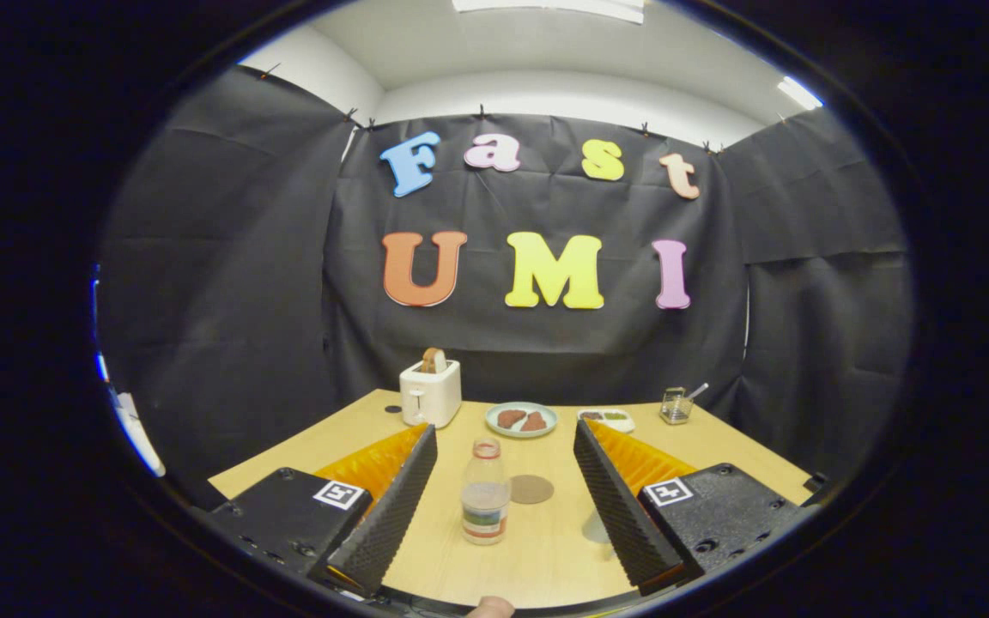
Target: Take the bottle from table, then pour the juice into the cup, finally place the bottle on the coaster
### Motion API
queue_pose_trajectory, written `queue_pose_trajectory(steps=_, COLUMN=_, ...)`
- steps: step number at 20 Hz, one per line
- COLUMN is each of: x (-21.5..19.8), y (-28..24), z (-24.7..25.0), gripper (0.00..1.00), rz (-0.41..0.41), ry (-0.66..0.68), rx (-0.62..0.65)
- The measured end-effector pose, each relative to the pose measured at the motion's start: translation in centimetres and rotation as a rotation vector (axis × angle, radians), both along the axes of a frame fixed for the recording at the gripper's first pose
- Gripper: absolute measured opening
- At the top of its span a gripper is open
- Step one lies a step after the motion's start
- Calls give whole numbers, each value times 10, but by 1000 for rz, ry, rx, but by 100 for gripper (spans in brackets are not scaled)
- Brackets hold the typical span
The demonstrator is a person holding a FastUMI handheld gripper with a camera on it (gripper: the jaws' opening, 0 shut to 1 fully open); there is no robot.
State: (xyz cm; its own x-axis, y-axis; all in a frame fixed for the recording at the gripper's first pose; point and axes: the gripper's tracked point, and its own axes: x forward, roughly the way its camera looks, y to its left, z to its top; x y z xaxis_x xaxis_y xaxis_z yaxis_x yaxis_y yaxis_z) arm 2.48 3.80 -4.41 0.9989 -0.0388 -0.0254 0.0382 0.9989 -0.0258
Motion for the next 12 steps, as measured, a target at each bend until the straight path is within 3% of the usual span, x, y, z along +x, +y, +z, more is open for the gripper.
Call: queue_pose_trajectory(steps=12, x=52, y=3, z=-84, gripper=100, rz=-82, ry=7, rx=7)
